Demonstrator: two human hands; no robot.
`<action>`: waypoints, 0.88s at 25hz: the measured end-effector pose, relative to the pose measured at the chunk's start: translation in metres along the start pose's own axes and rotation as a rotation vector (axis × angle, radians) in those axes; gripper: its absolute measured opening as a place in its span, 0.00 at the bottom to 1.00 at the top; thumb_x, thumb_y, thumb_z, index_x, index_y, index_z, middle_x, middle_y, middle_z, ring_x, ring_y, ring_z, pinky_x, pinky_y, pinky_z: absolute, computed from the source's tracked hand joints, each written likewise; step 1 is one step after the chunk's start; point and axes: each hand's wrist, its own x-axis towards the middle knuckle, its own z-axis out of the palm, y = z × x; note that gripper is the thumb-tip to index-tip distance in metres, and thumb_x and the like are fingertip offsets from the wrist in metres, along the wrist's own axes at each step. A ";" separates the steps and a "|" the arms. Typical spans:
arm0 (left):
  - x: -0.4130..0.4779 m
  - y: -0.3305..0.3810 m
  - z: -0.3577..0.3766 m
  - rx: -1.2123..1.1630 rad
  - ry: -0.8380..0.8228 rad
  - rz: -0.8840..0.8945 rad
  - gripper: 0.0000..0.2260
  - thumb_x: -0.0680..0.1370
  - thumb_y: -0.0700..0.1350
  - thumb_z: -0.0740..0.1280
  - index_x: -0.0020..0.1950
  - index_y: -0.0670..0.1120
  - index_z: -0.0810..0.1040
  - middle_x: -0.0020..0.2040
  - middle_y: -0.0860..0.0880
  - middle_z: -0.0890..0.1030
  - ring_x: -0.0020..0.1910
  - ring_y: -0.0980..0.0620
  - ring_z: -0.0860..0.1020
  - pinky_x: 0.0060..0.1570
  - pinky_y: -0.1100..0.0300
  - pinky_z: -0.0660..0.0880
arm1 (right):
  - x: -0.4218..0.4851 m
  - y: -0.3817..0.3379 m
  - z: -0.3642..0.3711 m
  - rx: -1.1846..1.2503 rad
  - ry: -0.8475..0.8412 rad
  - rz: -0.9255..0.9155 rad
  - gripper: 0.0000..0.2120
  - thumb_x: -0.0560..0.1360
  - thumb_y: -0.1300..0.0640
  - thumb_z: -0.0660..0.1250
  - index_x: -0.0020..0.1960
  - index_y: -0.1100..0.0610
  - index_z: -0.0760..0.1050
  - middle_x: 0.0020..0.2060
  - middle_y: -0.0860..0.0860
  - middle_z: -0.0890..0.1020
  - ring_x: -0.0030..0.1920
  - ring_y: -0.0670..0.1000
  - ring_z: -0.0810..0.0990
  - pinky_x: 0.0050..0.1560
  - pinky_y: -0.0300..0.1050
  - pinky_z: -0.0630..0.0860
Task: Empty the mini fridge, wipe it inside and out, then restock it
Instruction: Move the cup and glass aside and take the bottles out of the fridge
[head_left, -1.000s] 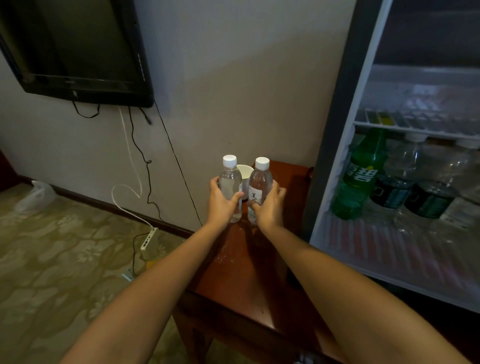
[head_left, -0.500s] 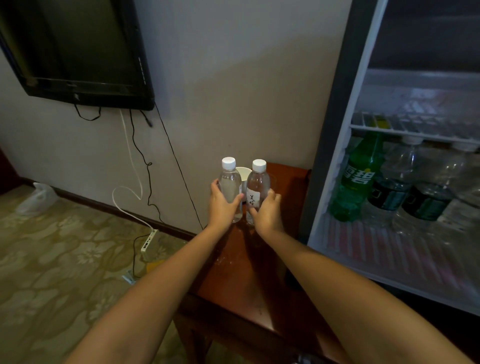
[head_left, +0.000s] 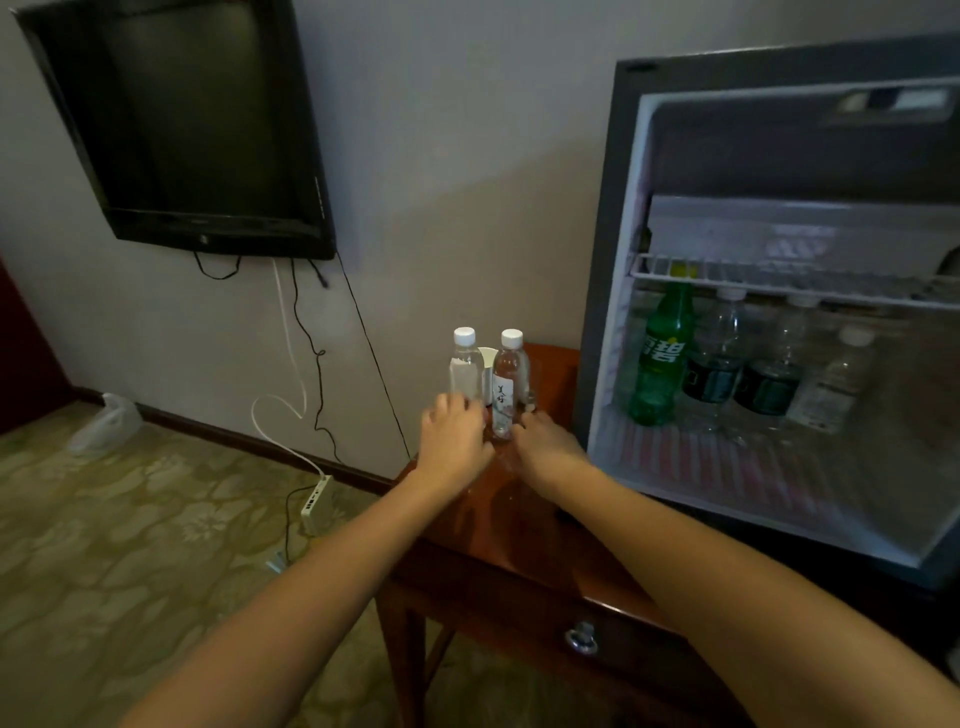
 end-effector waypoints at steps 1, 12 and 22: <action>-0.012 0.008 -0.007 0.061 -0.109 0.035 0.19 0.74 0.48 0.67 0.64 0.46 0.72 0.63 0.45 0.72 0.64 0.44 0.69 0.61 0.50 0.67 | -0.015 -0.001 -0.008 -0.008 -0.005 -0.035 0.15 0.80 0.56 0.60 0.65 0.56 0.70 0.59 0.54 0.73 0.58 0.56 0.73 0.54 0.48 0.71; -0.055 0.145 -0.027 0.185 -0.311 0.287 0.09 0.77 0.45 0.65 0.55 0.43 0.76 0.55 0.43 0.78 0.57 0.41 0.75 0.50 0.51 0.71 | -0.146 0.081 -0.060 -0.243 -0.047 0.189 0.12 0.78 0.61 0.60 0.60 0.63 0.74 0.58 0.59 0.75 0.60 0.58 0.73 0.50 0.50 0.72; 0.043 0.225 0.007 -0.741 -0.294 -0.078 0.20 0.74 0.47 0.71 0.63 0.40 0.72 0.59 0.44 0.77 0.55 0.45 0.78 0.52 0.54 0.76 | -0.162 0.175 -0.081 -0.202 -0.091 0.392 0.16 0.78 0.63 0.60 0.66 0.62 0.71 0.65 0.59 0.72 0.63 0.57 0.73 0.59 0.47 0.72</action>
